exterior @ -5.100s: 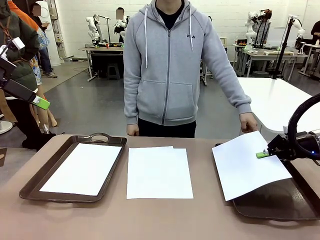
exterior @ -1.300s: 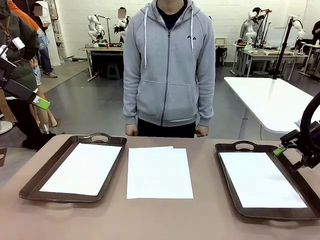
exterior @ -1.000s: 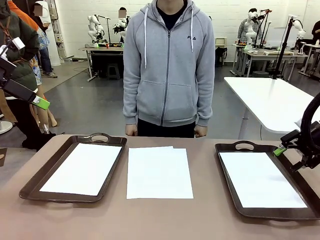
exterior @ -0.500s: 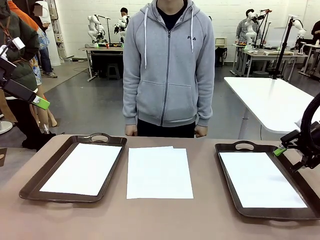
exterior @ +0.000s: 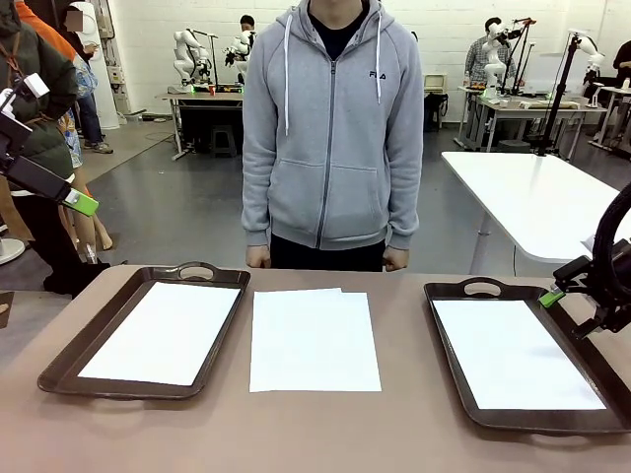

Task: Sort the A4 documents.
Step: Receive the A4 Paper.

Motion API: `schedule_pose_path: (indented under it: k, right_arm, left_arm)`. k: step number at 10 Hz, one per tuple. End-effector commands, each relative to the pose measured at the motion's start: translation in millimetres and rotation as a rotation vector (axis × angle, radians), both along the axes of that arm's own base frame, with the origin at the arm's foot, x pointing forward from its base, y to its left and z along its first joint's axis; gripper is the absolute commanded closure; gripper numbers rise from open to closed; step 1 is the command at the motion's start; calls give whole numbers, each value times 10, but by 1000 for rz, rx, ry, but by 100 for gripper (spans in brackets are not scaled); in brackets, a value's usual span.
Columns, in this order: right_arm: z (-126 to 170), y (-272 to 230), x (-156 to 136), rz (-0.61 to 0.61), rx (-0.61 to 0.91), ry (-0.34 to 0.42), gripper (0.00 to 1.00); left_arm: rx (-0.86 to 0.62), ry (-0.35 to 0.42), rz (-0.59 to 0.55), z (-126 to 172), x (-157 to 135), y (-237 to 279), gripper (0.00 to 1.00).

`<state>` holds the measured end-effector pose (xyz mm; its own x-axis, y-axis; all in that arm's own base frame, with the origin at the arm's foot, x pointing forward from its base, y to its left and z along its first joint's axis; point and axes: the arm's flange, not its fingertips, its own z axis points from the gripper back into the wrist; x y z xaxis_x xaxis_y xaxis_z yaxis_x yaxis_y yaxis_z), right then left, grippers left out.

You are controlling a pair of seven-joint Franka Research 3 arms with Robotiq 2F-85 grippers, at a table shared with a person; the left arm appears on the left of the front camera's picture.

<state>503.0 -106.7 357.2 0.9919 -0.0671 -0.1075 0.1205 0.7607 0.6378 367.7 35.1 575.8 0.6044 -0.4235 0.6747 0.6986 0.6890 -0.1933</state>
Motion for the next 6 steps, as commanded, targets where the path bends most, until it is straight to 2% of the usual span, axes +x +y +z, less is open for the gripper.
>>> schedule_pose_path:
  k: [1,6]
  right_arm:
    - [6,-3,8,2,-3,-1,0]
    - [6,-3,8,2,-3,-1,0]
  left_arm:
    - [3,0,2,2,-4,-7,0]
    - [3,0,2,2,-4,-7,0]
